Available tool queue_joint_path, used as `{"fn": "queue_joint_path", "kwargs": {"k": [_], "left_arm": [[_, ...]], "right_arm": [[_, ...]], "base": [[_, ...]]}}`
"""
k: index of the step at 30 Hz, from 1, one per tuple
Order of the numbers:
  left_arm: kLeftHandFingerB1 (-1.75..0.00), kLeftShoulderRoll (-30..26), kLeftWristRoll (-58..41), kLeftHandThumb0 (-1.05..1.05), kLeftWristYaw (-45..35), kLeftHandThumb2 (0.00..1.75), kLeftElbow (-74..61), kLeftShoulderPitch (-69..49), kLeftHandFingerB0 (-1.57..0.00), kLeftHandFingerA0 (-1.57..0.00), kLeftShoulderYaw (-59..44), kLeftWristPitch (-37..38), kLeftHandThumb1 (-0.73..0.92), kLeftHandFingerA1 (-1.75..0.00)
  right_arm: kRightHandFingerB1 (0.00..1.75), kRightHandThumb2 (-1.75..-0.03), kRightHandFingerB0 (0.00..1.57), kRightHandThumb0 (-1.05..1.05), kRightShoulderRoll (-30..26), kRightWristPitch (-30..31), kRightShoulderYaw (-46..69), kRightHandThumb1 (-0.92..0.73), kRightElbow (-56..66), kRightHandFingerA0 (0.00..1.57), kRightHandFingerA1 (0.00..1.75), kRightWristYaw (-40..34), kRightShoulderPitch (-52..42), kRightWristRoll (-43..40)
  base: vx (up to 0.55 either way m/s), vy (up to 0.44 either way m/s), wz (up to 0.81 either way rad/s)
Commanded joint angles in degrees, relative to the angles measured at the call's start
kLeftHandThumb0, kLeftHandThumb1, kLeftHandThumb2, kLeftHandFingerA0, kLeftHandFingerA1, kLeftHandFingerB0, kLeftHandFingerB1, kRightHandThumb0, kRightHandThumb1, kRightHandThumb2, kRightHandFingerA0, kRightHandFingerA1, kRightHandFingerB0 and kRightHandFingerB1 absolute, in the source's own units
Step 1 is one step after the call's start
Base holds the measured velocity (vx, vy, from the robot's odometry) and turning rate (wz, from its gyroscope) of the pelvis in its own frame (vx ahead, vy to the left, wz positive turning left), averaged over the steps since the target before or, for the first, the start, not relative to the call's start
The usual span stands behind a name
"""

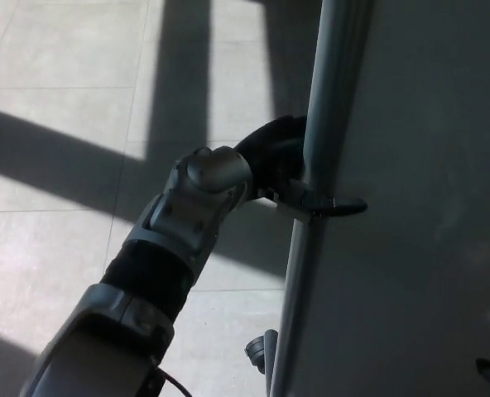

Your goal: A white board is being place on the right hand side and parallel to the robot and the robot uses its left hand to grab on the leftside of the whiteboard and drag the whiteboard from the right hand side to the left hand side

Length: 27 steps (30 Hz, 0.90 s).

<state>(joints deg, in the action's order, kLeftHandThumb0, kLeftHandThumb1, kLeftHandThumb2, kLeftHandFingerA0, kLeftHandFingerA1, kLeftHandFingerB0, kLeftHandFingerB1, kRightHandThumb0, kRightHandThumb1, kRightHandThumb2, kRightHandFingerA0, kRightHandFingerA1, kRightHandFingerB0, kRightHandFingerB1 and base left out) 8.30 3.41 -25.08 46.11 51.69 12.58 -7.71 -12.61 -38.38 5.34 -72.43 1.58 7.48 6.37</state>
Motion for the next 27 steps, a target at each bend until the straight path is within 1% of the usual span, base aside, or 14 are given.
{"fn": "queue_joint_path", "kwargs": {"k": [1,4,7,10,12,13,14,15,16,18,20,22,23,27], "left_arm": [[-0.95,5.4,4.9,-0.5,14.8,0.55,1.9,0.2,-0.45,-0.54,1.3,3.9,0.49,-1.11],[-1.59,7.7,7.6,-0.34,22.3,0.6,1.5,-1.0,-0.77,-0.81,2.6,4.5,0.61,-1.67],[-1.19,8.6,8.8,-0.31,24.9,0.58,0.3,-1.7,-0.94,-0.87,3.4,3.4,0.6,-1.45],[-1.6,7.9,8.9,-0.27,25.9,0.58,1.0,-2.1,-0.69,-0.78,3.8,6.3,0.61,-1.75],[-1.25,7.3,9.6,-0.36,27.2,0.8,0.4,-2.4,-0.94,-1.1,4.6,6.5,0.44,-1.39],[-1.62,7.1,9.3,-0.24,27.4,0.57,0.6,-2.5,-0.66,-0.78,4.5,7.1,0.62,-1.75],[-1.06,7.0,9.1,-0.26,27.9,0.56,0.5,-2.9,-0.79,-0.78,4.3,7.6,0.63,-1.73],[-1.06,6.9,8.9,-0.26,28.5,0.56,0.4,-3.2,-0.79,-0.78,4.2,8.0,0.63,-1.73],[-1.55,6.3,7.9,-0.23,27.5,0.58,-0.4,-4.2,-0.61,-0.77,3.9,8.3,0.65,-1.75],[-1.2,5.8,7.4,-0.33,27.3,0.82,-0.5,-4.1,-0.88,-1.09,3.6,8.2,0.48,-1.39],[-1.67,4.9,6.8,-0.24,27.2,0.57,-0.8,-4.7,-0.58,-0.72,3.0,9.4,0.65,-1.75],[-1.26,3.7,6.8,-0.33,26.5,0.81,-1.5,-5.6,-0.89,-1.06,2.9,10.2,0.47,-1.37],[-1.44,3.2,7.0,-0.28,26.5,0.56,-2.5,-6.0,-0.69,-0.71,3.0,8.7,0.65,-1.68],[-1.68,1.9,6.1,-0.29,25.0,0.57,-4.0,-7.5,-0.64,-0.77,2.3,9.8,0.63,-1.75]], "right_arm": [[0.31,-0.64,0.24,-0.59,0.0,-1.0,0.5,-0.83,-0.1,0.39,0.39,0.1,0.5,-0.8],[0.31,-0.64,0.24,-0.6,0.0,-1.0,0.5,-0.84,-0.2,0.38,0.39,0.0,0.5,-0.7],[0.31,-0.64,0.24,-0.6,-0.3,-1.0,0.3,-0.84,-0.3,0.38,0.39,-0.1,0.7,-0.3],[0.31,-0.64,0.24,-0.59,-0.7,-0.6,-0.2,-0.85,0.0,0.38,0.38,-0.5,1.0,0.3],[0.31,-0.64,0.23,-0.59,-0.6,-0.4,0.2,-0.84,-0.1,0.38,0.38,0.3,1.1,-0.3],[0.31,-0.64,0.24,-0.6,-0.6,-0.3,0.2,-0.84,-0.1,0.38,0.38,0.4,1.1,-0.4],[0.31,-0.64,0.24,-0.6,-0.7,-0.2,0.0,-0.84,-0.1,0.38,0.38,0.2,1.1,-0.1],[0.31,-0.64,0.24,-0.6,-0.9,-0.2,-0.4,-0.84,-0.2,0.38,0.38,-0.1,1.1,0.4],[0.31,-0.64,0.24,-0.6,-0.9,-0.4,-0.7,-0.85,-0.3,0.39,0.38,-0.7,0.8,0.8],[0.31,-0.64,0.24,-0.6,-0.7,-0.1,-0.6,-0.85,-0.3,0.38,0.38,-0.6,1.0,0.5],[0.31,-0.65,0.24,-0.6,-0.7,-0.1,-0.8,-0.85,-0.3,0.38,0.38,-0.8,1.3,0.7],[0.31,-0.65,0.24,-0.6,-0.8,-0.1,-1.5,-0.85,-0.1,0.39,0.38,-1.8,1.2,1.5],[0.31,-0.65,0.24,-0.59,-0.7,-0.2,-1.4,-0.85,0.0,0.39,0.38,-1.7,1.0,1.3],[0.32,-0.64,0.23,-0.6,-0.7,-0.9,-1.3,-0.86,-0.2,0.38,0.39,-1.3,0.8,0.9]], "base": [[0.0,0.0,0.0],[0.0,0.0,0.0],[0.0,0.0,0.0],[0.0,0.0,0.0],[0.0,0.0,0.0],[0.0,0.0,0.0],[0.0,0.0,0.0],[0.0,0.0,0.0],[0.0,0.0,0.0],[0.0,0.0,0.0],[0.0,0.0,0.0],[0.0,0.0,0.0],[0.0,0.0,0.0],[0.0,0.0,0.0]]}}
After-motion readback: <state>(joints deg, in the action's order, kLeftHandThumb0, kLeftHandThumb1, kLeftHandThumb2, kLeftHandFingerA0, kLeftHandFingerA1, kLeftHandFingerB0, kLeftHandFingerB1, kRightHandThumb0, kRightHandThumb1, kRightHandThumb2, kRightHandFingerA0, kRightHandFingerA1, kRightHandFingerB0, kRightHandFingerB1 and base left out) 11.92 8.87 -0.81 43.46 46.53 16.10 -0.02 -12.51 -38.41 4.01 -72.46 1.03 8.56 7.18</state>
